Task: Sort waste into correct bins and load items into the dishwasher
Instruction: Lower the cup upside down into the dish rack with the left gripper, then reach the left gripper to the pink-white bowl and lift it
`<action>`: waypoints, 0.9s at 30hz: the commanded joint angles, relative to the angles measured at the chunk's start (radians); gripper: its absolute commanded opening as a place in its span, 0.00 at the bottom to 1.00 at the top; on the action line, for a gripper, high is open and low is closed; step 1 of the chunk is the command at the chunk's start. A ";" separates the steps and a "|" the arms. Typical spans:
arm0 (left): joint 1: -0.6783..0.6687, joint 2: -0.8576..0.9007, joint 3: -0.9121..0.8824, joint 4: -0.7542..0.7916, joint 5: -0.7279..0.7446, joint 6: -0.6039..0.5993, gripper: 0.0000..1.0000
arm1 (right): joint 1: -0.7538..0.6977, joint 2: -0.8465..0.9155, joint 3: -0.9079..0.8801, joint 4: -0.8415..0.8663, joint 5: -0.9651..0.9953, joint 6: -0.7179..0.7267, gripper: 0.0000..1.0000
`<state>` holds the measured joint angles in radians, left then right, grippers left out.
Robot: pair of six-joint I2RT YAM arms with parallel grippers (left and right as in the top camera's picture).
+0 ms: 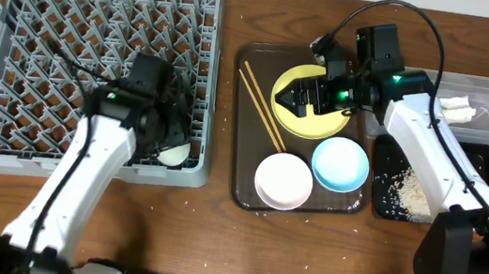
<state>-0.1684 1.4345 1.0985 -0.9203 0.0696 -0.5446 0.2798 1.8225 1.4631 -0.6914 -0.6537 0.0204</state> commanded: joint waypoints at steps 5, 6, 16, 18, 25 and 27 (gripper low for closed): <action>-0.003 0.136 0.012 0.021 -0.037 0.013 0.50 | 0.003 -0.021 0.001 -0.002 -0.001 -0.018 0.97; -0.003 0.150 0.012 0.019 -0.037 0.013 0.64 | 0.003 -0.021 0.001 -0.002 -0.001 -0.018 0.96; -0.003 0.143 0.040 0.001 -0.011 0.036 0.79 | 0.002 -0.022 0.001 -0.005 -0.001 -0.018 0.93; -0.003 0.128 0.063 -0.007 0.014 0.059 0.79 | 0.000 -0.027 0.003 -0.005 -0.002 -0.018 0.94; -0.046 0.021 0.123 -0.012 0.076 0.107 0.79 | -0.036 -0.116 0.023 -0.004 0.003 -0.018 0.96; -0.079 -0.017 0.123 -0.002 0.076 0.107 0.78 | -0.049 -0.151 0.023 -0.005 0.027 -0.010 0.97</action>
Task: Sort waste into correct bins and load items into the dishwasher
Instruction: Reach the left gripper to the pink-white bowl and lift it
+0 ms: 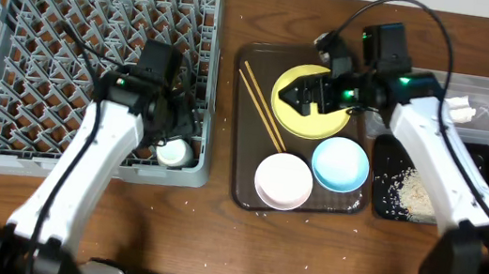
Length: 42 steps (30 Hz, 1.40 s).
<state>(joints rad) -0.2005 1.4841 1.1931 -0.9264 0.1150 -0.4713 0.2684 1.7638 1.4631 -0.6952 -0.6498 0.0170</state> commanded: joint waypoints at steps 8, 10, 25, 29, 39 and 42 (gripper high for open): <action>-0.238 -0.091 0.019 0.039 0.032 0.033 0.79 | -0.061 -0.186 0.023 -0.041 0.187 0.082 0.98; -0.285 -0.066 0.010 0.048 0.035 0.033 0.79 | -0.064 -0.188 0.023 -0.053 0.229 0.115 0.98; -0.388 0.363 0.029 0.297 0.351 0.018 0.81 | -0.071 -0.187 0.023 -0.100 0.235 0.124 0.99; -0.387 0.392 0.029 0.308 0.380 0.018 0.81 | -0.071 -0.187 0.023 -0.102 0.235 0.116 0.99; -0.389 0.414 0.022 0.335 0.409 -0.007 0.65 | -0.071 -0.187 0.022 -0.105 0.235 0.116 0.99; -0.385 0.438 0.022 0.335 0.409 -0.035 0.59 | -0.071 -0.187 0.022 -0.110 0.235 0.116 0.99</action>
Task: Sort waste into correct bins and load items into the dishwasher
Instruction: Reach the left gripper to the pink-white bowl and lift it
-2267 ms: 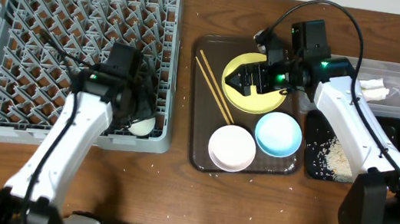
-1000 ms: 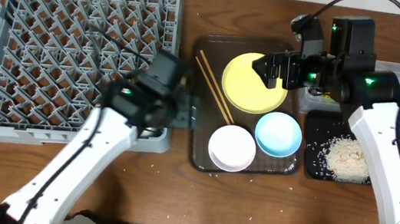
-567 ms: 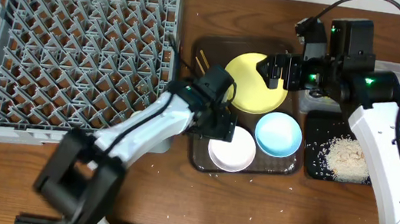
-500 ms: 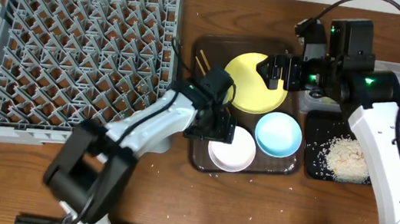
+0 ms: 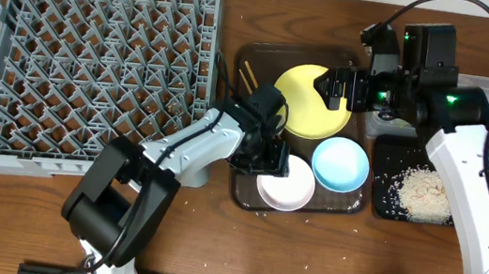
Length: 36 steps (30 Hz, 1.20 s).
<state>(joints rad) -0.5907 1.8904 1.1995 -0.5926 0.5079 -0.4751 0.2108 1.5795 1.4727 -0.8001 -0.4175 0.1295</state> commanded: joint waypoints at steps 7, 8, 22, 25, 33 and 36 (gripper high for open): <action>0.024 0.054 0.016 0.000 0.011 -0.084 0.29 | -0.013 -0.003 0.012 -0.010 0.003 0.003 0.99; 0.024 0.054 0.016 0.000 0.009 -0.084 0.24 | -0.013 -0.003 0.012 -0.012 0.003 0.003 0.99; 0.040 -0.084 0.016 -0.015 0.008 -0.079 0.07 | -0.013 -0.003 0.012 -0.026 0.003 -0.014 0.99; 0.066 -0.164 0.016 -0.027 -0.004 -0.064 0.07 | -0.013 -0.003 0.012 -0.026 0.003 -0.014 0.99; 0.171 -0.339 0.016 -0.092 -0.315 -0.057 0.07 | -0.013 -0.003 0.012 -0.027 0.003 -0.014 0.99; 0.212 -0.385 0.016 -0.093 -0.498 -0.057 0.07 | -0.013 -0.003 0.012 -0.027 0.002 -0.014 0.99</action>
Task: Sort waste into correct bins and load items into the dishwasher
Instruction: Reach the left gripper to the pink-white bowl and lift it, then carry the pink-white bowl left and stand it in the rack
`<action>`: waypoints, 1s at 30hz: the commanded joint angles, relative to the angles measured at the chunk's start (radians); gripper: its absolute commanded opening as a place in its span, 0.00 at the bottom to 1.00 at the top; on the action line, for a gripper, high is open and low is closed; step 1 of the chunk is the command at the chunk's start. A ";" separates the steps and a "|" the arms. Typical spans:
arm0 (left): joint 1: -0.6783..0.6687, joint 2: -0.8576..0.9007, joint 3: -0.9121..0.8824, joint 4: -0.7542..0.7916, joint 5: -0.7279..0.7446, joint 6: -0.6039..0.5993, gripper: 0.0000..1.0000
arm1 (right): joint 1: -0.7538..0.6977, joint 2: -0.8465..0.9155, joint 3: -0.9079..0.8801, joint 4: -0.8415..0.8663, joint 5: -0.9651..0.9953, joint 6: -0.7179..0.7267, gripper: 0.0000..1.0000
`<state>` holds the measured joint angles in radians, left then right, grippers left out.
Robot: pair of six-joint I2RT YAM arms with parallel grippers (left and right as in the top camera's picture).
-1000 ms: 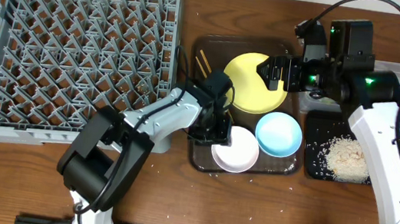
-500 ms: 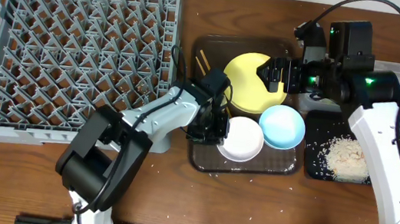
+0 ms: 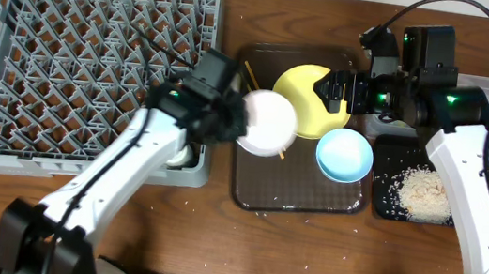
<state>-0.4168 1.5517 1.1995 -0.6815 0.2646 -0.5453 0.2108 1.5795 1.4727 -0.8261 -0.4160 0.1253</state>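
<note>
My left gripper (image 3: 232,121) is shut on the rim of a white bowl (image 3: 270,123), held above the left side of the dark tray (image 3: 293,196), close to the grey dish rack (image 3: 66,57). A yellow plate (image 3: 306,103) is tilted at the back of the tray, and my right gripper (image 3: 334,90) is shut on its right edge. On the tray's right side sits a blue bowl (image 3: 344,156). Another white bowl (image 3: 178,155) lies in the rack's front right corner, partly hidden by my left arm. Only an end of the chopsticks (image 3: 246,68) shows.
A black bin (image 3: 388,198) holding rice stands right of the tray. Behind it is a clear plastic container with white scraps. Crumbs dot the wooden table along its front.
My left gripper was down at the white bowl on the tray's front. Now it holds that bowl raised, further back and left near the rack. The right arm and yellow plate are as before.
First my left gripper was in the rack's front right corner at a white bowl, my right over the flat yellow plate. Then the left stood above that bowl, left in the rack. Later it was at the tray's white bowl, the plate tilted in my right; now the bowl is lifted.
</note>
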 commanded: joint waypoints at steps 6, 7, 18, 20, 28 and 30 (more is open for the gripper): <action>0.093 -0.093 0.016 0.007 -0.669 0.023 0.07 | -0.013 -0.003 0.012 -0.001 0.001 -0.010 0.99; 0.094 -0.093 0.016 0.008 -0.717 0.034 0.08 | -0.013 -0.003 0.012 -0.001 0.001 -0.010 0.99; 0.094 -0.064 0.015 0.016 -1.189 0.055 0.07 | -0.013 -0.003 0.012 -0.001 0.001 -0.010 0.99; 0.093 -0.042 0.015 0.016 -1.249 0.055 0.07 | -0.013 -0.003 0.012 -0.002 0.001 -0.010 0.99; 0.057 0.086 0.014 0.017 -1.432 0.054 0.07 | -0.013 -0.003 0.012 -0.001 0.001 -0.010 0.99; 0.034 0.124 0.014 0.017 -1.500 0.054 0.07 | -0.013 -0.003 0.012 -0.001 0.001 -0.010 0.99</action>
<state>-0.3511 1.6276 1.1995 -0.6682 -1.0641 -0.4961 0.2108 1.5795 1.4727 -0.8261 -0.4145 0.1249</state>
